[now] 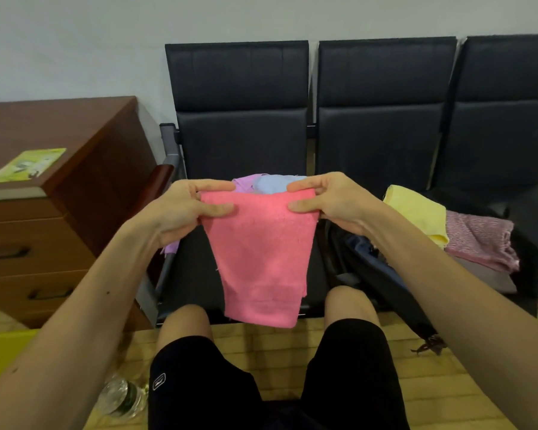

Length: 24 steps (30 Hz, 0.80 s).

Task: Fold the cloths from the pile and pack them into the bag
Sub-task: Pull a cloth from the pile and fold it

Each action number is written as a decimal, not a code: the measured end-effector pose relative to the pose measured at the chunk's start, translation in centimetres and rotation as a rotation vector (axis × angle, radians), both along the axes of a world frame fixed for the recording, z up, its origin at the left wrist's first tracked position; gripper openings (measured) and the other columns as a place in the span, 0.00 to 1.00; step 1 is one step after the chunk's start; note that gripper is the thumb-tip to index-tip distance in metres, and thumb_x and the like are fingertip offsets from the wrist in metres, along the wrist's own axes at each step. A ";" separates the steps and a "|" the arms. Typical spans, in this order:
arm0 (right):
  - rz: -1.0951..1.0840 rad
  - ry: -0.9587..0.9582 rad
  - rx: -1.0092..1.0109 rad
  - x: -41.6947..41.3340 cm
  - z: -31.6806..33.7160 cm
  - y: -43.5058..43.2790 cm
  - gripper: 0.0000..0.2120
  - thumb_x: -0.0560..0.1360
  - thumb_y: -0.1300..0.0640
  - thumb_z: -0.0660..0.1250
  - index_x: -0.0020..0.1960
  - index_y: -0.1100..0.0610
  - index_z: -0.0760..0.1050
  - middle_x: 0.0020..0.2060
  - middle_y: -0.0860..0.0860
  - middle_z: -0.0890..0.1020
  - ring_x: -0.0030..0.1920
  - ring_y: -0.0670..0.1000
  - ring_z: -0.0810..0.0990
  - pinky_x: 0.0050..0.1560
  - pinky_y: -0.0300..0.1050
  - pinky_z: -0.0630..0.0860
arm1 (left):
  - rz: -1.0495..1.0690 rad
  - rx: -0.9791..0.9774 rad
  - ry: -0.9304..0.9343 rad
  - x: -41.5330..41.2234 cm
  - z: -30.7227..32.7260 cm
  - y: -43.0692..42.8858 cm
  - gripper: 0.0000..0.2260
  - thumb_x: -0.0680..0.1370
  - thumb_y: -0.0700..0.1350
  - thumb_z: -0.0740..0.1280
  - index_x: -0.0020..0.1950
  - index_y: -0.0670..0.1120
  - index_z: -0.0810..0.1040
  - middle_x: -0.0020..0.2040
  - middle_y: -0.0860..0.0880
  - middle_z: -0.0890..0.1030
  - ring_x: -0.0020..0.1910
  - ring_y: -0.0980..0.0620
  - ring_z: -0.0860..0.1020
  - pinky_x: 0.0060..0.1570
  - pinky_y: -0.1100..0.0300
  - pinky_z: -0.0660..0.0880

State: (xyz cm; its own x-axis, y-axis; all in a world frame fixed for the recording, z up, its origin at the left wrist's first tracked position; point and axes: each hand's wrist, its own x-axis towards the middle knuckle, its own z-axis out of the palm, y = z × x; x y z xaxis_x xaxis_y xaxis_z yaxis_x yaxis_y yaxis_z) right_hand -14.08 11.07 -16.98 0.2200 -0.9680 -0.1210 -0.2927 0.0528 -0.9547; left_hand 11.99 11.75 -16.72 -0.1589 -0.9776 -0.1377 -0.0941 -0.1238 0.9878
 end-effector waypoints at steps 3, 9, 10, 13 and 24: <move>0.007 0.115 -0.086 -0.1 -0.4 0.1 0.24 0.68 0.64 0.78 0.63 0.59 0.79 0.60 0.54 0.81 0.59 0.52 0.81 0.61 0.47 0.79 | 0.002 -0.051 -0.228 0.3 -0.6 -0.2 0.18 0.70 0.33 0.75 0.56 0.48 0.83 0.51 0.48 0.85 0.48 0.53 0.84 0.48 0.63 0.81; 0.090 0.493 -0.348 -0.4 -0.7 0.2 0.15 0.73 0.58 0.75 0.59 0.58 0.82 0.52 0.51 0.85 0.49 0.46 0.82 0.52 0.39 0.77 | -0.018 -0.207 -0.576 0.1 -1.5 0.0 0.17 0.72 0.43 0.76 0.60 0.46 0.83 0.53 0.54 0.82 0.48 0.57 0.80 0.43 0.71 0.76; 0.107 0.538 -0.364 -0.6 -0.8 0.2 0.12 0.74 0.57 0.74 0.57 0.57 0.83 0.50 0.51 0.85 0.47 0.46 0.82 0.50 0.39 0.77 | -0.017 -0.223 -0.601 0.0 -1.6 0.1 0.14 0.72 0.44 0.76 0.58 0.46 0.84 0.49 0.55 0.83 0.46 0.58 0.81 0.41 0.71 0.75; 0.133 0.625 -0.375 -0.9 -1.2 -0.1 0.11 0.77 0.55 0.70 0.53 0.62 0.84 0.47 0.57 0.85 0.46 0.54 0.83 0.49 0.47 0.79 | 0.014 -0.251 -0.641 0.0 -2.1 0.2 0.09 0.71 0.46 0.77 0.50 0.47 0.85 0.42 0.56 0.83 0.42 0.58 0.82 0.45 0.64 0.78; 0.175 0.700 -0.352 -1.3 -2.2 -0.3 0.22 0.82 0.51 0.62 0.32 0.58 0.62 0.28 0.51 0.63 0.29 0.49 0.61 0.32 0.42 0.60 | 0.019 -0.328 -0.750 0.3 -3.2 0.6 0.10 0.72 0.52 0.75 0.44 0.46 0.85 0.40 0.47 0.84 0.40 0.51 0.81 0.41 0.60 0.78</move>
